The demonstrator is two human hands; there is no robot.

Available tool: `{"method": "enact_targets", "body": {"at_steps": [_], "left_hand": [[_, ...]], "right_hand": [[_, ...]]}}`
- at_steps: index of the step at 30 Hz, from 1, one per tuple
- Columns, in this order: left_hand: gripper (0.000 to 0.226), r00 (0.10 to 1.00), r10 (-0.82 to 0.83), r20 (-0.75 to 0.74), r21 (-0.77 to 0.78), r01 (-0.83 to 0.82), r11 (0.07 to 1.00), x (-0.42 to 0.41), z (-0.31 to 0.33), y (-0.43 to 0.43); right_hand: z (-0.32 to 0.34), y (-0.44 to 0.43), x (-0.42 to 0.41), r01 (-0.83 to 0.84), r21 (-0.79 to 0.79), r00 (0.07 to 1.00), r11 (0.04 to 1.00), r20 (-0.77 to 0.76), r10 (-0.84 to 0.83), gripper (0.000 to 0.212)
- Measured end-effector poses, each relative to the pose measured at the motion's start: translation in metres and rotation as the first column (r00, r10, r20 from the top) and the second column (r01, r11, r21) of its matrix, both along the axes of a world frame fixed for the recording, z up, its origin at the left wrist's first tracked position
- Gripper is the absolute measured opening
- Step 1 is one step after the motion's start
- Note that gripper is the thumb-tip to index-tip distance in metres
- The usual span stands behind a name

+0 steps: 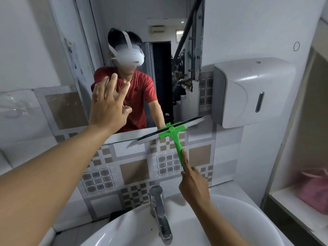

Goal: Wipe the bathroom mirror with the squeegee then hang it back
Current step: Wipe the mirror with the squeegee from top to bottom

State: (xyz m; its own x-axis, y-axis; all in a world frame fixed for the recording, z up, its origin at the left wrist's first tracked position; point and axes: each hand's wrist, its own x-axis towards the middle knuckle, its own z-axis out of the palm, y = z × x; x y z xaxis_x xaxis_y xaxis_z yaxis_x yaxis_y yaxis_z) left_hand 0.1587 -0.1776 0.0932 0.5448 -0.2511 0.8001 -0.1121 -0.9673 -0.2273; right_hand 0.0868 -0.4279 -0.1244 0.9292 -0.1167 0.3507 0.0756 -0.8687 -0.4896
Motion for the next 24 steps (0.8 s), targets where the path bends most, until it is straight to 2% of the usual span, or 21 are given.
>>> {"method": "enact_targets", "body": {"at_steps": [3, 12, 24], "left_hand": [[0.082, 1.000, -0.005, 0.004, -0.004, 0.005, 1.000, 0.000, 0.000, 0.000], [0.083, 1.000, -0.023, 0.008, -0.013, 0.024, 1.000, 0.001, -0.002, 0.001], [0.079, 0.998, -0.030, -0.054, -0.056, 0.027, 0.998, -0.005, 0.002, -0.002]], "right_hand": [[-0.009, 0.006, 0.000, 0.000, 0.035, 0.999, 0.999, -0.034, 0.001, 0.104], [-0.014, 0.013, -0.005, 0.007, 0.061, 0.998, 0.998, -0.066, -0.003, 0.112], [0.000, -0.002, -0.058, 0.037, 0.100, 0.990, 0.994, -0.138, -0.023, 0.099]]}}
